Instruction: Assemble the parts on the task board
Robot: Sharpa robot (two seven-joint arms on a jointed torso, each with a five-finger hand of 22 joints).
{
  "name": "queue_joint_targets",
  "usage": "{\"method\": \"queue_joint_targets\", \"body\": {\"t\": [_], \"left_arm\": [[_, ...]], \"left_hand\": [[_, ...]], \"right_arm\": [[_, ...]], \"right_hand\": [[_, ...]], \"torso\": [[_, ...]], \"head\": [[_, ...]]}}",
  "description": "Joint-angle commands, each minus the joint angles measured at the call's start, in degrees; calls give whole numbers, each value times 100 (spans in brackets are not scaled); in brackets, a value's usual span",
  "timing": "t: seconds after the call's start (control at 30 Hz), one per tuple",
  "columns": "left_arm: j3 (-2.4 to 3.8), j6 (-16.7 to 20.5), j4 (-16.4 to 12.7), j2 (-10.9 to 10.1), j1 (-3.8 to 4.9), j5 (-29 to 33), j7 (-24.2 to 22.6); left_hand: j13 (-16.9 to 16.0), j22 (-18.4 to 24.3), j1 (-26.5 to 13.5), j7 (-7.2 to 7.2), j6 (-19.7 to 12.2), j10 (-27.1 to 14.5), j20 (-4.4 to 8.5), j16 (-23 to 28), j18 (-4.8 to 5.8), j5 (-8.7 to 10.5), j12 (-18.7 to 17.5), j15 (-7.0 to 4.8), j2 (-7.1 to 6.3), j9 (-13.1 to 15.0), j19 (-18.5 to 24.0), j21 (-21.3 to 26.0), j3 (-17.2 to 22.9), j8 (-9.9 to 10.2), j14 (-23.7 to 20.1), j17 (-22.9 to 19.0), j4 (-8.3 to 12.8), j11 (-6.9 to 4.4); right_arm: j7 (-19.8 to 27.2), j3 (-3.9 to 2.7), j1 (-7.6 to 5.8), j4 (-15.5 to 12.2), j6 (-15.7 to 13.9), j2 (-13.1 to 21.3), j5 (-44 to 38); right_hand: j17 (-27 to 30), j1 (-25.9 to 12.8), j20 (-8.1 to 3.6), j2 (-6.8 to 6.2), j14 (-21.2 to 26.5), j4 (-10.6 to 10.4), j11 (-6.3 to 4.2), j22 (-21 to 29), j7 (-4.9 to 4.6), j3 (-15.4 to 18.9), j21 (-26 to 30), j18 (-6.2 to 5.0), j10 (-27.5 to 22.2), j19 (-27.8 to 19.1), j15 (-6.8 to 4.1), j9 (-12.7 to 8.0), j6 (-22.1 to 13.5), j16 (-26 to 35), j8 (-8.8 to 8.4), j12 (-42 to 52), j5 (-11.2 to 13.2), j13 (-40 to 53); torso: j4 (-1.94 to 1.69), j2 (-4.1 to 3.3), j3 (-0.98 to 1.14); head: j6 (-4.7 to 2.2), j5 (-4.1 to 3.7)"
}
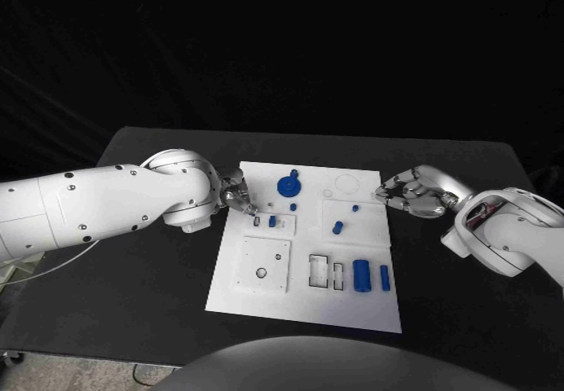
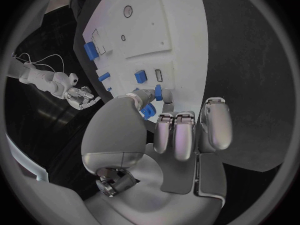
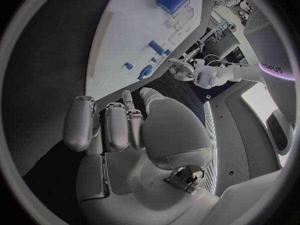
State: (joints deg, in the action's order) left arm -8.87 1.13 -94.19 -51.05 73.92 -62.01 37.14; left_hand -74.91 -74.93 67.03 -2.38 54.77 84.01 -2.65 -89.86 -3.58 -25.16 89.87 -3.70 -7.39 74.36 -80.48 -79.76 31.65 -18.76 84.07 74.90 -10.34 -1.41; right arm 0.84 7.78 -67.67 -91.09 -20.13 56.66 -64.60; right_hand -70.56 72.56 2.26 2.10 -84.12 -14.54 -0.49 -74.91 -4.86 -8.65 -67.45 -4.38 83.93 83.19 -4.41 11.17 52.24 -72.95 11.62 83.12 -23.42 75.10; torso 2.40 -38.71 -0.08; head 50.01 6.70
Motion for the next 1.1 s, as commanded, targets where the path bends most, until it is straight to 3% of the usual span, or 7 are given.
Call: {"method": "queue_joint_targets", "body": {"t": [0.03,0.17,0.23,0.3,0.47,0.7,1.1], "left_arm": [[-28,311,-99,-36,-77,48,-6],[-53,414,-151,-66,-172,-122,-27],[-62,454,-171,-84,-203,-188,-43],[-71,487,-192,-100,-230,-236,-59],[-86,553,-230,-102,-289,-367,-102],[-94,673,-237,-60,-389,-460,-178],[-94,844,-247,-56,-416,-478,-239]], "left_hand": [[-1509,-1026,-54,8,-92,599,-10,-14,49,30,13,0,41,15,-30,16,41,-15,593,1510,108,10],[-1509,-1032,-82,3,-113,599,-15,-14,51,46,13,5,70,28,-36,13,-7,-24,593,1510,109,15],[-1509,-1033,-90,2,-115,599,-16,-14,51,54,13,6,78,32,-36,13,-21,-29,593,1510,109,16],[-1509,-1035,-108,0,-120,599,-18,-14,51,80,13,9,99,41,-39,13,-57,-39,593,1510,109,18],[-1509,-1040,-130,-2,-140,599,-22,-14,52,127,13,12,128,51,-43,12,-110,-47,593,1510,111,21],[-1509,-1049,-154,-3,-141,599,-26,-14,55,177,13,15,176,66,-55,5,-172,-69,593,1510,106,23],[-1509,-1060,-126,12,-118,599,-26,-14,59,161,13,10,224,88,-73,-11,-200,-109,593,1510,137,13]], "right_arm": [[-32,-1,5,-11,83,5,-13],[-32,-1,6,-16,89,17,-13],[-34,-1,7,-18,102,21,-13],[-38,-1,8,-20,116,26,-13],[-45,-1,9,-22,138,48,-13],[-53,0,13,-21,164,50,-12],[-73,0,23,-10,197,47,-9]], "right_hand": [[5,44,-6,-8,-259,-3,33,-806,-48,-38,18,-16,132,-27,39,5,12,15,-37,-40,-3,613],[21,52,-4,-10,-255,3,34,-799,-48,-43,44,-20,122,-36,40,9,14,28,-38,-54,-3,597],[27,55,-3,-10,-253,6,35,-794,-48,-46,61,-24,116,-42,40,11,17,33,-38,-62,-3,588],[28,58,-3,-10,-253,9,36,-792,-48,-48,71,-26,114,-45,41,14,21,34,-36,-65,-2,585],[32,60,-2,-11,-252,11,37,-787,-48,-50,87,-29,110,-51,42,17,26,37,-35,-69,-1,580],[39,62,-1,-11,-250,12,38,-781,-48,-52,108,-33,103,-58,42,20,31,44,-34,-79,0,569],[55,67,0,-9,-246,16,40,-775,-48,-58,130,-37,95,-66,44,24,36,58,-33,-89,1,559]], "torso": [[-3,9,6],[-10,2,-3],[6,0,-4],[14,-1,-4],[-9,-6,-9],[8,-8,-8],[9,-4,-6]], "head": [[-1,19],[-1,45],[-1,103],[-1,113],[-1,53],[-1,54],[-1,42]]}}
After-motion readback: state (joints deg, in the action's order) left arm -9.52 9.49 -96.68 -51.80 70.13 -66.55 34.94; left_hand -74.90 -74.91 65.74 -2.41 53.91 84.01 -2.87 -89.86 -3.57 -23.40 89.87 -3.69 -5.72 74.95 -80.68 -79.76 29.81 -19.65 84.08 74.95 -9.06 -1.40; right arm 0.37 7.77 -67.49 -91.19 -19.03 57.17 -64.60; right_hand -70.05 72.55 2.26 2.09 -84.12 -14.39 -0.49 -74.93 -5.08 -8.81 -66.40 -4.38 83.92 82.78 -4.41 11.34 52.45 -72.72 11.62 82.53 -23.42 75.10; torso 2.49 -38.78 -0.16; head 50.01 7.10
